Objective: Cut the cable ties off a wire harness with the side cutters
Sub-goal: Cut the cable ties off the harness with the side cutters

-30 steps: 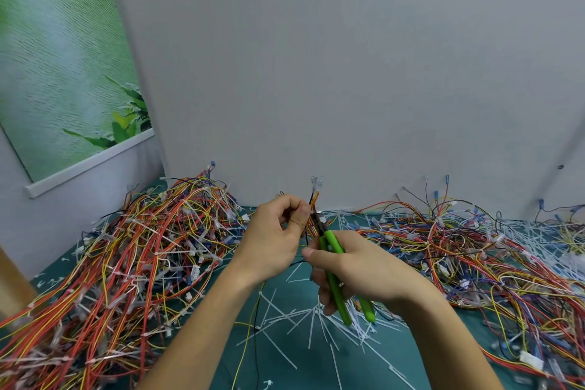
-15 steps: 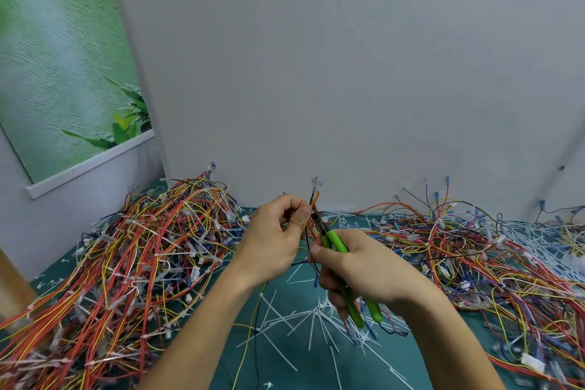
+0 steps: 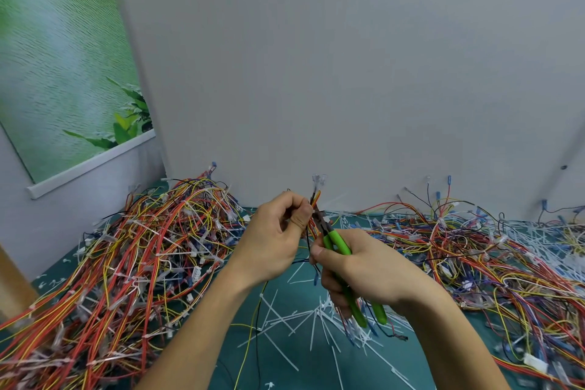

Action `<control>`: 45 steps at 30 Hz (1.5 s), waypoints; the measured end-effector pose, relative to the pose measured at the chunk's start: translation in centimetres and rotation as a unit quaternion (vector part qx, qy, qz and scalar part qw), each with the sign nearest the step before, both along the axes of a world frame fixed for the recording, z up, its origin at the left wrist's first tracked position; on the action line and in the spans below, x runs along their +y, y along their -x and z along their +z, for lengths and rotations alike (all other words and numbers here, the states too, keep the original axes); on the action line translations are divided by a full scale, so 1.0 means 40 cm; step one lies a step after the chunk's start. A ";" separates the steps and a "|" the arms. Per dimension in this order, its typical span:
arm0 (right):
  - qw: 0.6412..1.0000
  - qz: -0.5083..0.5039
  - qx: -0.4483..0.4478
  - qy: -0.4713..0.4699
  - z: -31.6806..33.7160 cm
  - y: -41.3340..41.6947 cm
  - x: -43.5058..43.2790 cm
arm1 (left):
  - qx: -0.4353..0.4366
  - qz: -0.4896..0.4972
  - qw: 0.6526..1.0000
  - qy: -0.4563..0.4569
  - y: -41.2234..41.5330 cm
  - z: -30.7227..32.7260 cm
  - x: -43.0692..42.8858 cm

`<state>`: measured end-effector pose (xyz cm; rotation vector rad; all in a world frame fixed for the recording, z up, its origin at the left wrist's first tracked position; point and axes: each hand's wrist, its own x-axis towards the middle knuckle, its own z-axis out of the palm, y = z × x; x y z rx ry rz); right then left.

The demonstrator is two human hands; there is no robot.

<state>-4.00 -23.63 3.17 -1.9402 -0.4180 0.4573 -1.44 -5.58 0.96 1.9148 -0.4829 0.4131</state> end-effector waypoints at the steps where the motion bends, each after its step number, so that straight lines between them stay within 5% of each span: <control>1: 1.000 -0.001 -0.003 0.003 -0.001 -0.002 -0.001 | 0.000 -0.002 1.000 0.000 0.001 0.001 0.001; 33: 0.999 0.016 0.037 -0.024 0.003 0.002 0.008 | -0.008 0.018 1.000 -0.017 -0.002 -0.006 -0.002; 45: 1.000 -0.014 -0.016 0.016 -0.009 -0.008 -0.002 | 0.000 0.014 1.000 -0.009 -0.005 -0.006 -0.003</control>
